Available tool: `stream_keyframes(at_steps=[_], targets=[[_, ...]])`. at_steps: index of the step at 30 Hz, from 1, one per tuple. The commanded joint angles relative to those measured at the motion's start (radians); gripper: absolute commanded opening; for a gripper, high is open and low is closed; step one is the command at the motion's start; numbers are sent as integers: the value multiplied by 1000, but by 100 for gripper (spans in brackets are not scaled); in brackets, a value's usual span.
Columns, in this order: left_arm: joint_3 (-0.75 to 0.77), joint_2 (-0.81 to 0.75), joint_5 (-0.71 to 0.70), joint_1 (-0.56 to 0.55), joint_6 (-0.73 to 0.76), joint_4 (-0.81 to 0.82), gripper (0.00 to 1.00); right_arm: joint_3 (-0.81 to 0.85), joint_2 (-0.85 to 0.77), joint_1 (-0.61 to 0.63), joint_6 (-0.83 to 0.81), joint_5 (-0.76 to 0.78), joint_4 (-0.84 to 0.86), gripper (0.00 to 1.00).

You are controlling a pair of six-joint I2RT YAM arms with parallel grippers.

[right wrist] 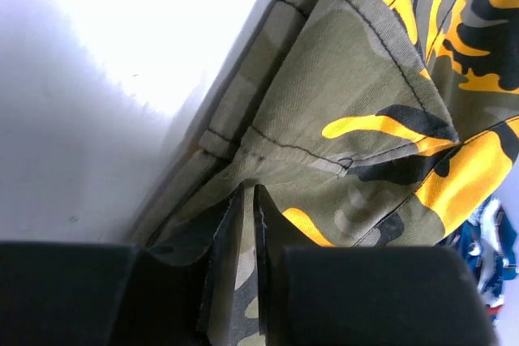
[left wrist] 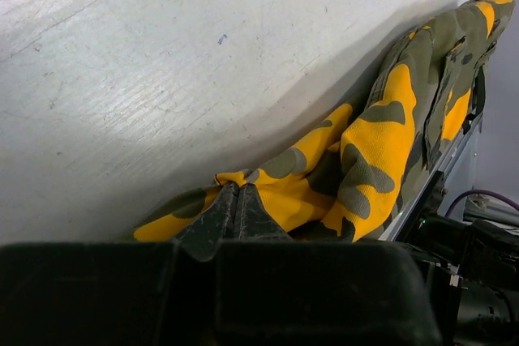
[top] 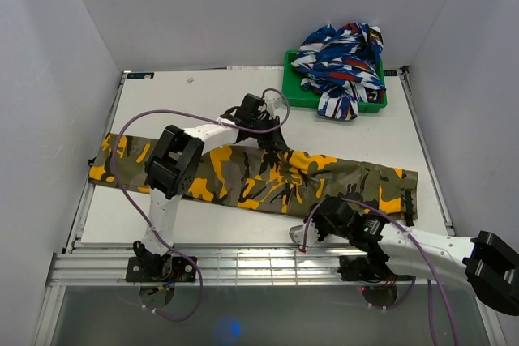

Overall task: Fold and stack the trousers
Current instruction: Fold the trousers

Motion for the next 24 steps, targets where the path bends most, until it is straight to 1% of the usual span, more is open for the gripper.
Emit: stream_keyframes(at_steps=[1, 4, 6, 8, 10, 11, 13, 14, 16, 17, 18, 20, 24], targets=[[68, 6, -16, 11, 18, 46, 0, 15, 74, 0, 122, -92, -186, 17], [89, 20, -37, 13, 48, 17, 0, 85, 7, -6, 177, -98, -193, 16], [86, 20, -43, 13, 59, 14, 0, 136, -34, -15, 269, -97, -189, 18], [85, 20, -45, 13, 67, 11, 0, 209, -22, -32, 356, -66, -191, 18], [83, 19, -49, 13, 71, 6, 0, 246, 39, -61, 372, -40, -186, 18], [80, 17, -54, 13, 70, 6, 0, 251, 63, -109, 380, -42, -177, 18], [77, 17, -68, 13, 67, -1, 0, 272, 137, -159, 384, -69, -131, 17], [77, 17, -92, 13, 58, -21, 0, 288, 157, -213, 386, -83, -119, 17], [71, 11, -123, 13, 52, -46, 0, 324, 214, -261, 384, -150, -108, 18], [62, 5, -152, 13, 50, -54, 0, 358, 238, -273, 384, -150, -108, 19], [48, -13, -166, 13, 38, -52, 0, 372, 295, -273, 372, -191, -111, 19], [16, -27, -177, 14, 23, -54, 0, 407, 349, -272, 364, -216, -113, 20], [-52, -76, -180, 14, -30, -37, 0, 407, 476, -273, 338, -267, -61, 21]])
